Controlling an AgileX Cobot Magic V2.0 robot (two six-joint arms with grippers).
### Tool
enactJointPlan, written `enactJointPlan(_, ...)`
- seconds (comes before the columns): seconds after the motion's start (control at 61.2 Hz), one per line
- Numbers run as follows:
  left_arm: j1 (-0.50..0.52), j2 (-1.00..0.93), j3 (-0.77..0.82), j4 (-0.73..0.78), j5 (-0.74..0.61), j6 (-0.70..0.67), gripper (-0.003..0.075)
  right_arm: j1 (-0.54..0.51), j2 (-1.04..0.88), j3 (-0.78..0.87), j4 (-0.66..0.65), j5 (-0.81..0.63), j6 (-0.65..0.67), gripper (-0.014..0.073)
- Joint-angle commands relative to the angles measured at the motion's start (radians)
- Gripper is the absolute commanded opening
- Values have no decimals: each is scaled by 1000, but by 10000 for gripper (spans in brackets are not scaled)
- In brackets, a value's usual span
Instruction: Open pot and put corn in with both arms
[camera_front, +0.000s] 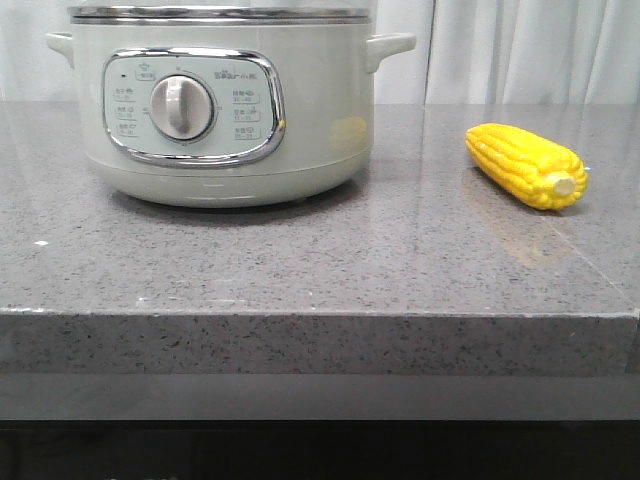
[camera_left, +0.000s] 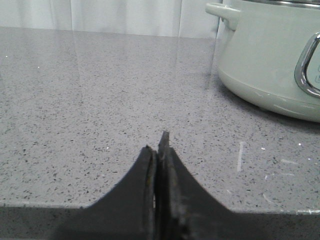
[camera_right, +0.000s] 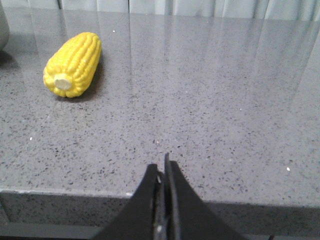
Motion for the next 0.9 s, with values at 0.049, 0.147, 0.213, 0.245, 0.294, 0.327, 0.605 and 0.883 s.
enactJointPlan(0.049, 1, -14, 12, -8, -86, -7, -20, -6, -22, -11, -10, -100, -2, -69)
enactJointPlan(0.147, 1, -14, 12, -8, -86, -7, -20, -6, -22, -11, -10, -100, -2, -69)
enactJointPlan(0.213, 1, -14, 12, -8, -88, -7, -20, -6, -22, -11, -10, -100, -2, -69)
enactJointPlan(0.245, 1, -14, 12, -8, -94, -7, -20, -6, -22, -11, -10, -100, -2, -69)
enactJointPlan(0.294, 1, -14, 12, -14, -106, -7, -20, -6, -22, -12, -10, -101, -2, -69)
enactJointPlan(0.327, 1, -14, 12, -30, -114, -7, -20, -6, -22, -16, -10, -103, -2, -69)
enactJointPlan(0.605, 1, 1, -114, -49, -85, -7, -20, -6, 3, -198, -10, 31, -2, -67)
enactJointPlan(0.883, 1, 243, -418, -49, -15, -7, -20, -6, 216, -493, -10, 93, -2, -67)
